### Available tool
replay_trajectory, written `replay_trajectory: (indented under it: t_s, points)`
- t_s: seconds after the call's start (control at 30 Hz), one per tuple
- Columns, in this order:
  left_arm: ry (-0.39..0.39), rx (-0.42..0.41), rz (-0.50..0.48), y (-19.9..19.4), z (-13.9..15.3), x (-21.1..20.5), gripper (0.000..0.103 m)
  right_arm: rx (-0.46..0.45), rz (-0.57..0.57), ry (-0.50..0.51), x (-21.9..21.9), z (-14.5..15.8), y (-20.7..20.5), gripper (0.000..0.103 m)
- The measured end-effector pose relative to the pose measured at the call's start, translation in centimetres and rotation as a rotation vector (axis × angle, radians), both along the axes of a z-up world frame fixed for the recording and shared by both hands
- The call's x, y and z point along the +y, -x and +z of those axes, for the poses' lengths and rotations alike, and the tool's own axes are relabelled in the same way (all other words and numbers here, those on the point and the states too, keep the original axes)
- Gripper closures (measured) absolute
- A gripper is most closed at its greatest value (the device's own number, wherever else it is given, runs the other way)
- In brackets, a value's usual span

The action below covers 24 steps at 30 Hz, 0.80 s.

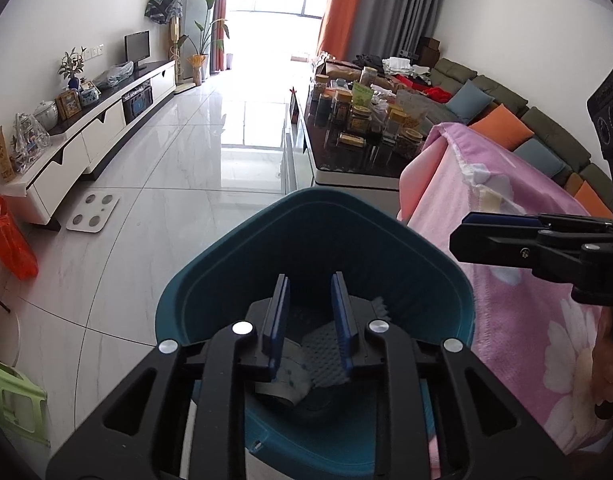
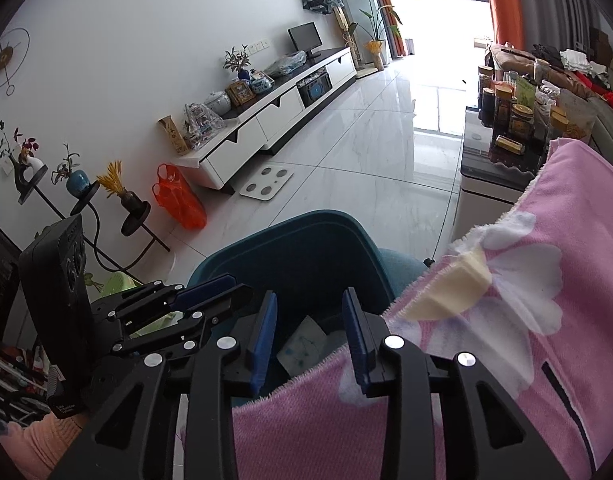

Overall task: Collect trash
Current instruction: 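Open both grippers over the teal bin to drop the cup and net, then grasp the clear green-edged wrapper with the left gripper while the right grasps a gold foil bag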

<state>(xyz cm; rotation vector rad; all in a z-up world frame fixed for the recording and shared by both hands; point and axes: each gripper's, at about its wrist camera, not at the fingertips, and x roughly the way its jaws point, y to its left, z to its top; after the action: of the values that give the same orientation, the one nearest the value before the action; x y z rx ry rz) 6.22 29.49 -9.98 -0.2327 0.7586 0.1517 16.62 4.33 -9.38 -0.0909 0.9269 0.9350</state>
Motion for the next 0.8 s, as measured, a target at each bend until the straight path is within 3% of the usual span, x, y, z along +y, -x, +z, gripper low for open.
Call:
replay_trajectory:
  t_s: [0.07, 0.13, 0.2, 0.37, 0.57, 0.8]
  points:
    - [-0.019, -0.039, 0.008, 0.8, 1.4, -0.4, 0.056, -0.012, -0.011, -0.033, -1.4, 1.1, 0.3, 0.069]
    - [-0.026, -0.090, -0.011, 2.3, 3.1, -1.1, 0.052, -0.036, -0.020, -0.065, -3.2, 2.2, 0.8, 0.064]
    - [-0.039, -0.140, -0.030, 3.8, 4.6, -2.2, 0.040, -0.081, -0.030, -0.086, -5.1, 3.4, 1.8, 0.058]
    - [-0.041, -0.251, -0.153, 6.7, 7.7, -7.4, 0.027, -0.172, -0.088, -0.116, -10.7, 5.1, 4.2, 0.050]
    - [-0.043, -0.277, -0.400, 7.2, 8.4, -16.8, 0.024, -0.225, -0.262, -0.133, -20.0, 6.1, 6.6, 0.046]
    - [-0.005, -0.215, -0.622, 5.6, 6.9, -26.9, 0.024, -0.269, -0.538, -0.079, -30.4, 5.9, 9.0, 0.046]
